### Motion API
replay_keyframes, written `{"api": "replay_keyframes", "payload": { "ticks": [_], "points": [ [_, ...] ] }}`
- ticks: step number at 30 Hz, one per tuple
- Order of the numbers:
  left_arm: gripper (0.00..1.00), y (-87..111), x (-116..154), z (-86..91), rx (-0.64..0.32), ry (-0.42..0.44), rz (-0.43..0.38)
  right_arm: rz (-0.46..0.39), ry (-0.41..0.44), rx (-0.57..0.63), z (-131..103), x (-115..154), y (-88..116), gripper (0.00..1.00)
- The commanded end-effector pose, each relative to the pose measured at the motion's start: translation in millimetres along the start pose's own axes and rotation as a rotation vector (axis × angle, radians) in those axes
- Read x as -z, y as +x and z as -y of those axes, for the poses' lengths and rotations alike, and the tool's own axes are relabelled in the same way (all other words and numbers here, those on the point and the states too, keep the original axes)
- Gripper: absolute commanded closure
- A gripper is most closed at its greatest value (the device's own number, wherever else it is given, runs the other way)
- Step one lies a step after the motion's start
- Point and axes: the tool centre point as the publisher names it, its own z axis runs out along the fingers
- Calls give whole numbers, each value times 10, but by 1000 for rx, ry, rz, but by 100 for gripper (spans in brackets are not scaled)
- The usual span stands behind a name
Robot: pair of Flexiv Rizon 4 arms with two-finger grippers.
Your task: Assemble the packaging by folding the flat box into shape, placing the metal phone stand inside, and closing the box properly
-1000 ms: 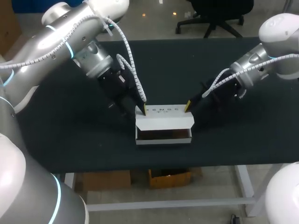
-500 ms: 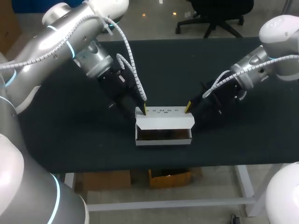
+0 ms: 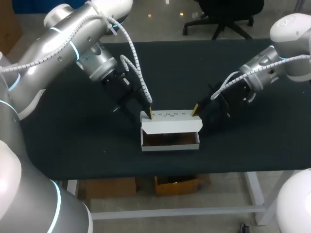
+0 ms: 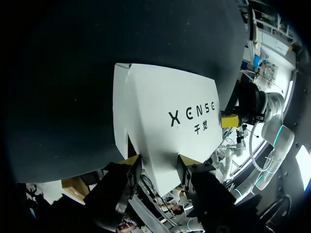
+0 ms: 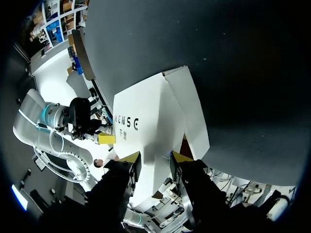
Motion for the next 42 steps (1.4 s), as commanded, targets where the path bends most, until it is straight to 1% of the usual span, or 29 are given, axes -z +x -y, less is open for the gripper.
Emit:
{"api": "replay_keyframes", "payload": {
  "ticks": [1,7,20,42],
  "points": [
    [52,24,-29,89,4,-44,-8,-3,23,-1,-47,-52,43,64],
    [52,1,-36,100,11,-63,-25,-12,40,-2,-46,-73,42,64],
    [53,9,-39,81,14,-82,-40,-26,49,4,-33,-77,60,63],
    [52,58,-3,91,25,-113,-47,-59,61,14,-10,-15,94,63]
  ]
}}
